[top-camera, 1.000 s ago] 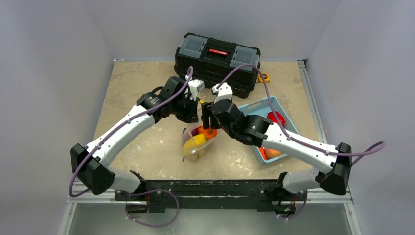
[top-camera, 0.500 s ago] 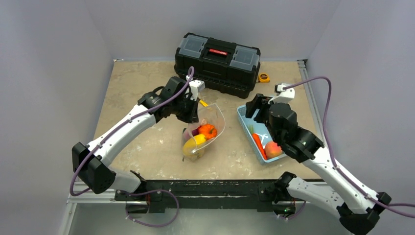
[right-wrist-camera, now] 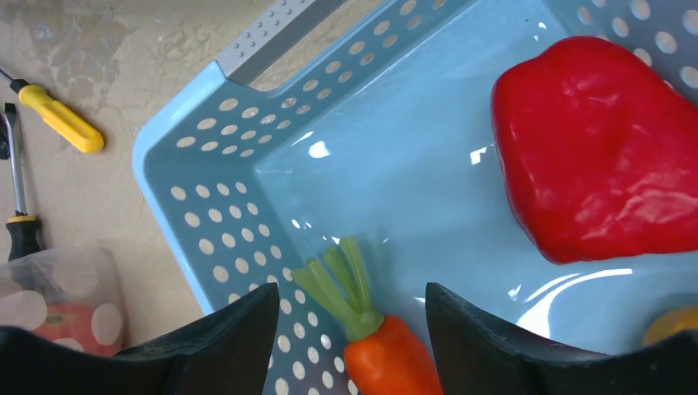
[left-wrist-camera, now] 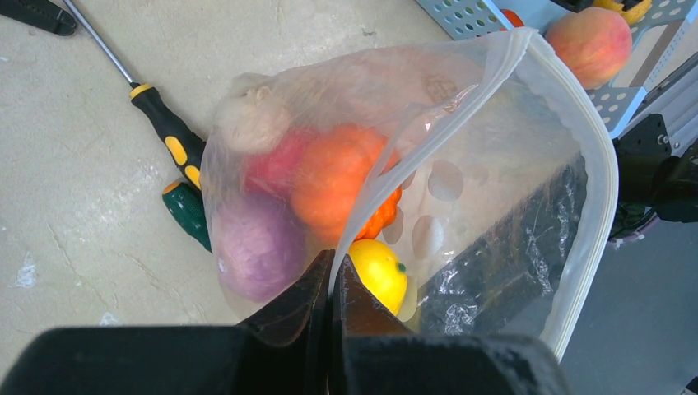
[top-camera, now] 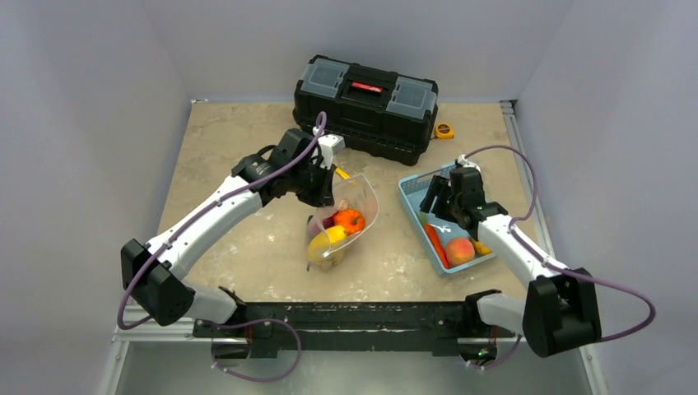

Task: Place the food in the zip-top bag and seal the zipper
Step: Pick up the fake vegetable from the bin, then place the fake vegetable in the zipper food storage bag.

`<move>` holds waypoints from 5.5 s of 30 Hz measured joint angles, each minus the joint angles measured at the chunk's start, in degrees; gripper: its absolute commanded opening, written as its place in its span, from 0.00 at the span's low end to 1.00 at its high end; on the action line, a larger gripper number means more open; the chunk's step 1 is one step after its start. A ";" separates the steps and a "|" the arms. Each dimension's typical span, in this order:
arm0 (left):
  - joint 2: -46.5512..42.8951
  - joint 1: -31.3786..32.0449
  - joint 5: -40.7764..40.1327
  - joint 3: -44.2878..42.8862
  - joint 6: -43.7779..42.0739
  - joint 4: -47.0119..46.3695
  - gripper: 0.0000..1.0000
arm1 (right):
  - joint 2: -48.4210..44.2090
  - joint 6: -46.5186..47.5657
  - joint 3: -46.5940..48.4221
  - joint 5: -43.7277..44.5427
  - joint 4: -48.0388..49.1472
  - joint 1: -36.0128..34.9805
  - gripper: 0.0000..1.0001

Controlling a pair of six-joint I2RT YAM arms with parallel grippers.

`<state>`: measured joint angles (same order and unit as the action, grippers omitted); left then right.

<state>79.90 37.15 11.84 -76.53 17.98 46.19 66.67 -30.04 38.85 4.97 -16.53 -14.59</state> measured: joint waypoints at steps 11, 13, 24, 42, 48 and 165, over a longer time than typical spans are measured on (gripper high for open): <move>0.00 0.00 0.61 0.00 0.00 0.00 0.00 | 9.25 1.22 -0.87 -11.93 7.63 5.99 0.57; 0.00 0.00 0.68 0.00 0.00 0.00 0.00 | 9.57 1.68 -0.98 -12.31 7.28 5.99 0.58; 0.00 0.00 1.46 -0.02 0.00 0.00 0.00 | 4.57 1.11 -0.74 -10.12 -0.92 5.97 0.63; 0.00 0.00 1.46 -0.02 0.00 0.04 0.00 | 0.90 -3.41 -3.74 -10.51 -7.52 5.44 0.60; 0.00 0.00 1.46 -0.02 0.00 0.15 0.00 | 5.51 -3.82 -4.37 -10.54 -4.87 5.18 0.49; -0.44 0.00 1.75 -0.20 0.00 0.61 0.00 | -13.42 -57.40 4.83 -8.83 3.87 -40.15 0.25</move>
<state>79.46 37.15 13.58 -76.73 17.98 46.81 53.25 -87.44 43.68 -3.86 -12.67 -54.74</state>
